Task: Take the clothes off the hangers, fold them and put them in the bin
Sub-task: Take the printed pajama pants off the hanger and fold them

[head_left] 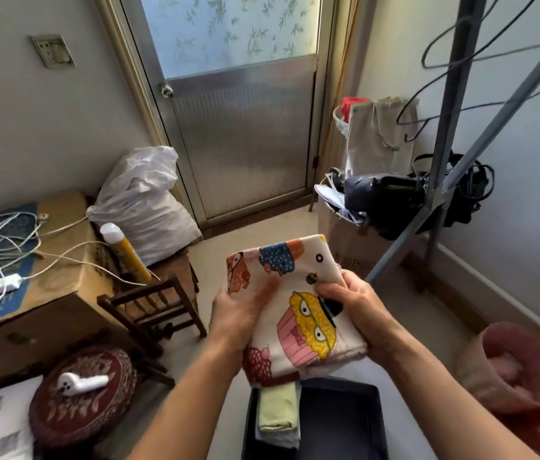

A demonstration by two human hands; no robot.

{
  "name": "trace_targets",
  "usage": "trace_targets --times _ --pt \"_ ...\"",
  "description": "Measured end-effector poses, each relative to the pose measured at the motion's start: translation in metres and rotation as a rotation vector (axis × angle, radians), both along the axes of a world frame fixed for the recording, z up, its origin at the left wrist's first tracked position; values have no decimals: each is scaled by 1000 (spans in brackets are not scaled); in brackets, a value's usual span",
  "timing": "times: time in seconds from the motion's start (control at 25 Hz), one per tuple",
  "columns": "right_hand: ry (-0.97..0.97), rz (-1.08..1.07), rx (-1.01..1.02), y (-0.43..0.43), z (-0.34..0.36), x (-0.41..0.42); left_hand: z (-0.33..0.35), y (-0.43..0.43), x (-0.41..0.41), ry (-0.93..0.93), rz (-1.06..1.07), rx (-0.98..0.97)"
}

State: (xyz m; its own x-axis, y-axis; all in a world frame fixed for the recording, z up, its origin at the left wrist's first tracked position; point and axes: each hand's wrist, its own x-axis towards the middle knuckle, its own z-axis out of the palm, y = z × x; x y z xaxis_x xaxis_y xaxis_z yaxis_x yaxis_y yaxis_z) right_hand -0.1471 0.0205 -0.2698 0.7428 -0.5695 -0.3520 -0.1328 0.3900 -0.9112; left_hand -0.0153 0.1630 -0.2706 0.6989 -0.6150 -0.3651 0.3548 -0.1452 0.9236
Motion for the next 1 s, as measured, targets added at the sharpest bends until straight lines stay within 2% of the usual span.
trace_targets --times 0.08,0.16,0.2,0.24,0.28,0.36,0.44,0.56,0.68,0.88,1.0 --pt "50 36 -45 4 -27 3 -24 -14 -10 -270 121 218" --pt "108 -55 -116 7 -58 9 -43 -27 -9 -549 142 469" --pt "109 -127 -112 7 -77 12 -58 -34 -4 -588 121 525" --pt "88 -186 -77 5 -96 13 -77 -40 3 -548 98 529" --pt "63 -228 -35 2 -116 13 -98 -45 12 -432 83 485" --pt "44 -274 41 -6 -157 14 -144 -56 26 -108 64 359" --pt "69 -293 92 -13 -197 14 -187 -63 32 144 40 313" --pt "132 -338 144 -20 -259 12 -252 -68 29 318 -74 255" --pt "171 -391 237 -30 -320 2 -314 -64 13 319 -181 274" --pt "300 -359 489 -20 -435 -35 -439 -65 -13 145 -69 393" --pt "438 -425 576 -4 -509 -60 -522 -54 -37 180 -85 471"
